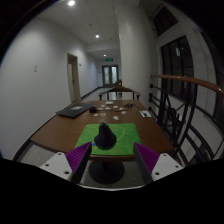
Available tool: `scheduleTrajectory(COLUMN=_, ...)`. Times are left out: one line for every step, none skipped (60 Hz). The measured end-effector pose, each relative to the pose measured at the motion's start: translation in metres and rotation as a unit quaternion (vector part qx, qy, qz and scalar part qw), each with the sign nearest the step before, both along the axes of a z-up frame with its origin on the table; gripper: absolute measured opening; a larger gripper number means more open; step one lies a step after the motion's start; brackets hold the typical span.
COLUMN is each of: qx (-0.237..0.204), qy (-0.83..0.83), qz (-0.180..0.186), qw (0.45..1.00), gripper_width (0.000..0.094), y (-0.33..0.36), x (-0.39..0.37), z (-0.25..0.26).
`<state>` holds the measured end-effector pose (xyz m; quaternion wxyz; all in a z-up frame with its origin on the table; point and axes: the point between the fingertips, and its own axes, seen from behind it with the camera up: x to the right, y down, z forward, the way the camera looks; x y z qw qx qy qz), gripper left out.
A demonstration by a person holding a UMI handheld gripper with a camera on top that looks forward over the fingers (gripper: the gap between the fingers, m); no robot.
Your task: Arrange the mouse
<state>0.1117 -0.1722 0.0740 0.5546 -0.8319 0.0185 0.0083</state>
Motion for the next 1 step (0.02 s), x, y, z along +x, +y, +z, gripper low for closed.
scheduleTrajectory(qx=0.0, qy=0.003, qz=-0.001, qw=1.0, gripper_width=0.0853, y=-0.0039, x=0.0022, z=-0.001)
